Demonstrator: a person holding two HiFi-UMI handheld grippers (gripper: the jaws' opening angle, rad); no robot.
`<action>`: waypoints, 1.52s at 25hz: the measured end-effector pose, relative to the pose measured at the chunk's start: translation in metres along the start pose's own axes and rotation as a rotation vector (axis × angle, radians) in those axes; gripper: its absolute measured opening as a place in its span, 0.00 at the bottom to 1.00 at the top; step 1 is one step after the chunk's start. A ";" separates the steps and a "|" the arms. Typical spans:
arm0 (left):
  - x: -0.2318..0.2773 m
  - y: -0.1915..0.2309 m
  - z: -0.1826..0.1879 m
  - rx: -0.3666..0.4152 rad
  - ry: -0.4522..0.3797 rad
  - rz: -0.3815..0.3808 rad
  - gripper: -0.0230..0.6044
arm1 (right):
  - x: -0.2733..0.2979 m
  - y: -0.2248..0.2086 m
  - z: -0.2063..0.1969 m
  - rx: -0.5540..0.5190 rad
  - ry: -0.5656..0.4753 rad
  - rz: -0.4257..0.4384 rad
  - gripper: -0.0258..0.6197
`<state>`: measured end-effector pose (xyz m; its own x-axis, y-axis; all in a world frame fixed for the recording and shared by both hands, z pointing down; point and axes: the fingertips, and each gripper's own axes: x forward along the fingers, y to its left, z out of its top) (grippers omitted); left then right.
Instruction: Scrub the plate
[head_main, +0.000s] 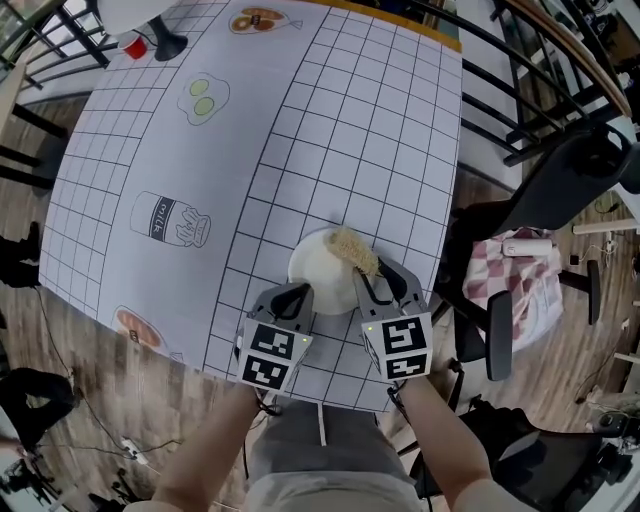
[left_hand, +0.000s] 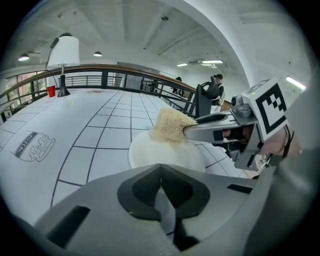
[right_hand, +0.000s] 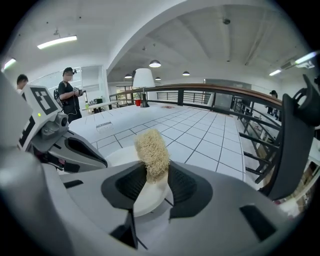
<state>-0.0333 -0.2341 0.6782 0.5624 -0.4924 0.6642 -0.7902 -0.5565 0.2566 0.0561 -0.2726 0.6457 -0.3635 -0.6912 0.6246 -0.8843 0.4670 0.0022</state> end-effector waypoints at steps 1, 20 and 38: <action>-0.002 0.003 0.002 -0.022 -0.019 0.004 0.06 | -0.001 0.002 0.002 -0.003 -0.011 -0.002 0.25; -0.005 0.014 -0.009 -0.058 0.042 0.045 0.06 | -0.012 0.081 -0.025 -0.066 0.085 0.192 0.25; -0.006 0.014 -0.007 -0.059 0.016 0.063 0.06 | -0.043 -0.008 -0.020 -0.036 0.043 -0.020 0.22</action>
<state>-0.0499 -0.2343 0.6825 0.5074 -0.5141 0.6916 -0.8373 -0.4839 0.2546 0.0842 -0.2357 0.6345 -0.3324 -0.6765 0.6571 -0.8796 0.4738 0.0428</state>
